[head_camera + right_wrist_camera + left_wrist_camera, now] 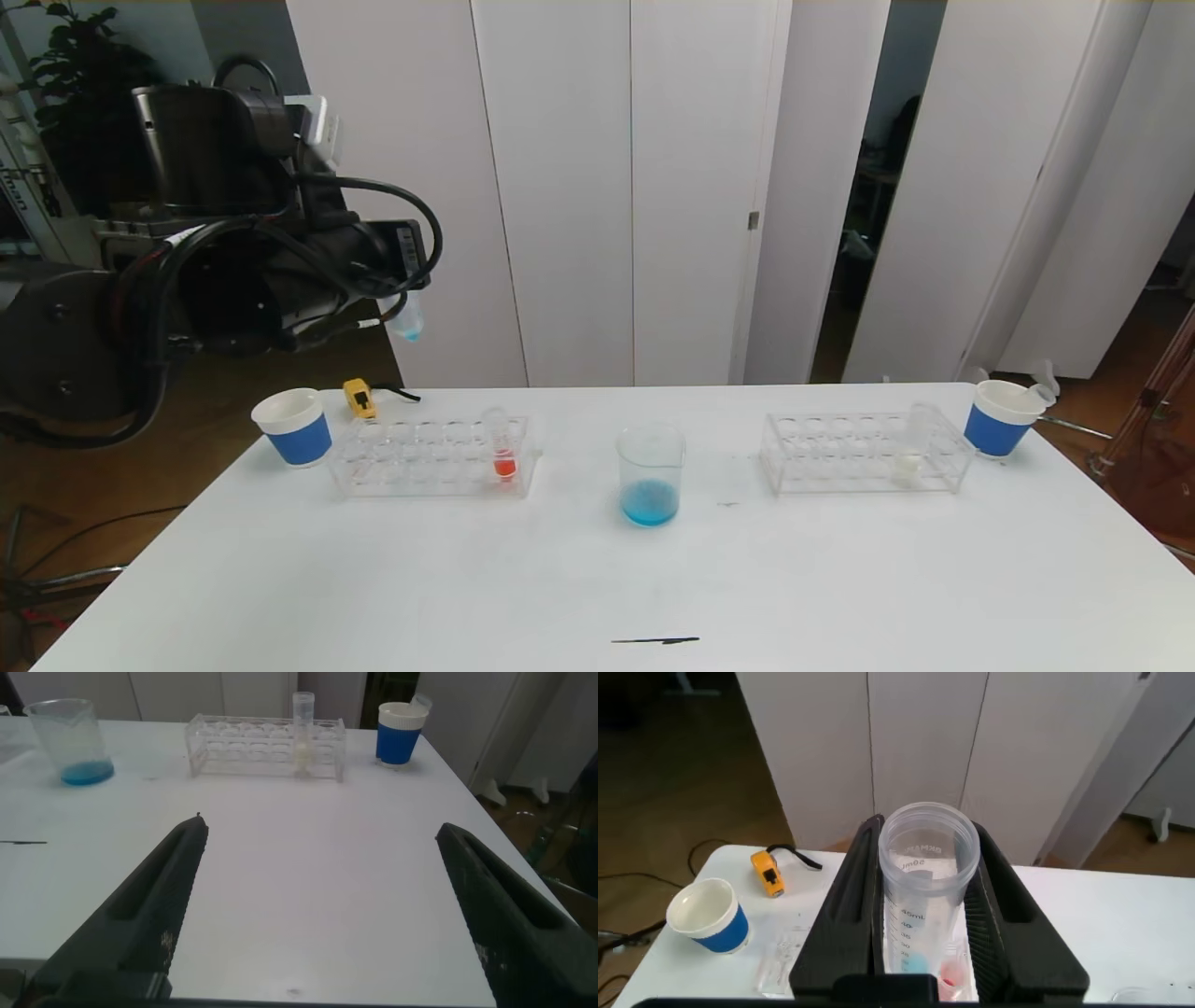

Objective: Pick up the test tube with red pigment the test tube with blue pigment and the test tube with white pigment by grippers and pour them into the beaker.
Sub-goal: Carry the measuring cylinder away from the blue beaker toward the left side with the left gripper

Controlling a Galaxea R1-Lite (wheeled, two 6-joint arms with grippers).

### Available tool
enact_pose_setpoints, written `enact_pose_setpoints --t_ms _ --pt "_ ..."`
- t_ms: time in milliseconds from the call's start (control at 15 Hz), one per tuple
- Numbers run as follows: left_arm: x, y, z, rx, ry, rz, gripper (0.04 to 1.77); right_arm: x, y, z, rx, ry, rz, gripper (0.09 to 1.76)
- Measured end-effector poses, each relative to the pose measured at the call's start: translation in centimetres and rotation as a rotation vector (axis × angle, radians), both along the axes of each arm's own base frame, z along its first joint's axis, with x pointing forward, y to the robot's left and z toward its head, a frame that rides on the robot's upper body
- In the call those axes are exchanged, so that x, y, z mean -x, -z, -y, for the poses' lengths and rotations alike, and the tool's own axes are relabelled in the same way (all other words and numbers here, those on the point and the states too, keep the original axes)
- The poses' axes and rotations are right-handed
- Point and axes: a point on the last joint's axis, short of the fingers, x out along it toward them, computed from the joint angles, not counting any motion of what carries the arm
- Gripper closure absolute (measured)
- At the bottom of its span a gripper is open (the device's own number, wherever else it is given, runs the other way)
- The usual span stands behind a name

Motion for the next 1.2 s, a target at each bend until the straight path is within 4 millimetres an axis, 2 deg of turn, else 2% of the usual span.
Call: enact_pose_setpoints --t_ms 200,400,733,1000,1200 --pt "-0.6 -0.3 -2.0 -0.010 -0.149 0.039 1.23 0.0 0.0 0.0 0.000 0.000 0.000 0.10" --pt "-2.3 -0.5 -5.1 -0.012 -0.299 0.077 1.23 0.0 0.0 0.0 0.000 0.001 0.000 0.10" --pt "-5.1 -0.1 -10.1 -0.111 -0.468 0.174 1.23 0.0 0.0 0.0 0.000 0.001 0.000 0.10" --pt "-7.5 2.5 -12.5 -0.130 -0.564 0.248 1.23 0.0 0.0 0.0 0.000 0.000 0.000 0.10" --pt "-8.8 5.8 -13.7 -0.134 -0.619 0.241 1.23 0.0 0.0 0.0 0.000 0.000 0.000 0.10"
